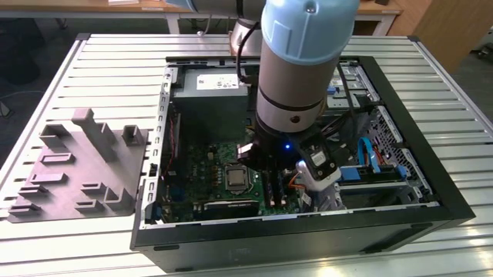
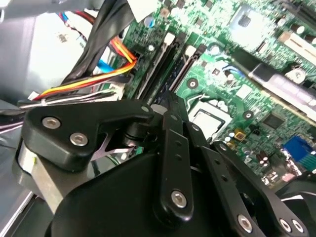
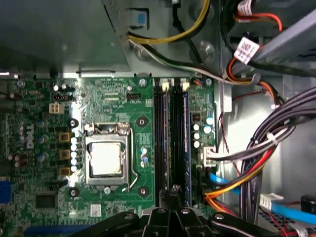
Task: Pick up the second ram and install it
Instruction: 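Press down the second ram until it locks into place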
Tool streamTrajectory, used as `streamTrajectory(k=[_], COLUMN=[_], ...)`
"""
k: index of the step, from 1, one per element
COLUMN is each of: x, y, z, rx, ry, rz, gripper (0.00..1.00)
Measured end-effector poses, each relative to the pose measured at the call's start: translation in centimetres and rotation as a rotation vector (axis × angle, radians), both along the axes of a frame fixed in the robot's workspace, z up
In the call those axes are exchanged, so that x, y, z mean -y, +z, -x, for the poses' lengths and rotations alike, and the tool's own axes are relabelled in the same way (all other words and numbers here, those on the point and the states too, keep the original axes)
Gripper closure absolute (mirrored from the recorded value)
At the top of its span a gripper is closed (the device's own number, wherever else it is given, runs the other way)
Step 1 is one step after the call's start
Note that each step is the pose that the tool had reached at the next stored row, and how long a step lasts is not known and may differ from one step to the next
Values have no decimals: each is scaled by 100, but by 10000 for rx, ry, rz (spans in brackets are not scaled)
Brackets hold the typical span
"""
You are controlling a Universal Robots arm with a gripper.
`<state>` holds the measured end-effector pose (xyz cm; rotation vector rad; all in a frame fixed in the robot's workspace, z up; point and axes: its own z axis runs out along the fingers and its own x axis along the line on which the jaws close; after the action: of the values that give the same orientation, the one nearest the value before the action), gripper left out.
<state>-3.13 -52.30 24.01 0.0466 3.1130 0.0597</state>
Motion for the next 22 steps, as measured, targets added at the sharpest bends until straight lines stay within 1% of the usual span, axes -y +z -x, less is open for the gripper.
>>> streamTrajectory(k=[7,9,10,12,15,22], x=[-160,-198,-209,-213,-213,-213], y=[-9,-12,-12,-8,47,63], z=[0,0,0,-1,0,0], rx=[8,9,9,8,9,9], ry=[0,0,0,2,0,0], rz=[-6,-9,-9,-6,-7,-8], gripper=[89,89,89,89,89,89])
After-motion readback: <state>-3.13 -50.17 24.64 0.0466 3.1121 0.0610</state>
